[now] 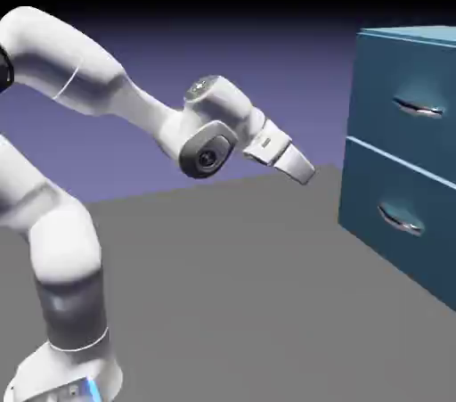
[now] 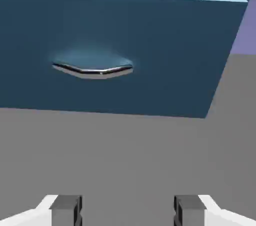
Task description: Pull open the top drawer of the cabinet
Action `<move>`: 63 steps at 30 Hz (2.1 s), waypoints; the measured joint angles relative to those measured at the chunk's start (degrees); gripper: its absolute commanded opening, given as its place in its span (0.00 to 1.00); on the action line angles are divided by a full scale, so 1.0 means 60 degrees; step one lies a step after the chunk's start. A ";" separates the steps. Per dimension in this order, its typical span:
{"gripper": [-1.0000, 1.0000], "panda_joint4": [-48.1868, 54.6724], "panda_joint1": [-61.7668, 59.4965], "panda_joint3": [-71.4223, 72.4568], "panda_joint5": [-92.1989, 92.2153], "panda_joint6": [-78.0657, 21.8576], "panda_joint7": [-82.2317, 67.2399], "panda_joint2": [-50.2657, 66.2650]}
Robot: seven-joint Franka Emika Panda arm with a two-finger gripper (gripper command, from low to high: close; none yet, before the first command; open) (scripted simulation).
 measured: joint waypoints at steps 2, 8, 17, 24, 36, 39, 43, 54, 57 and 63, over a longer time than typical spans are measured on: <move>0.50 0.0295 0.0571 -0.0397 -0.0741 -0.0169 -0.0831 -0.0185; 0.50 0.1178 0.2286 -0.1587 -0.2965 -0.0675 -0.3322 -0.0742; 0.50 0.2503 0.4857 -0.3372 -0.6300 -0.1434 -0.7060 -0.1576; 0.50 0.3534 0.6857 -0.4761 -0.8894 -0.2024 -0.9967 -0.2225; 0.50 0.5301 1.0285 -0.7141 -1.3341 -0.3036 -1.4951 -0.3338; 0.50 0.5743 1.1143 -0.7736 -1.4453 -0.3289 -1.6197 -0.3616; 0.50 0.6332 1.2285 -0.8530 -1.5935 -0.3627 -1.7858 -0.3987; 0.50 0.7952 1.5428 -1.0712 -2.0012 -0.4555 -2.2426 -0.5006; 0.50 0.8394 1.6285 -1.1307 -2.1124 -0.4808 -2.3672 -0.5285; 0.50 0.9277 1.8000 -1.2497 -2.3347 -0.5314 -2.6164 -0.5841</move>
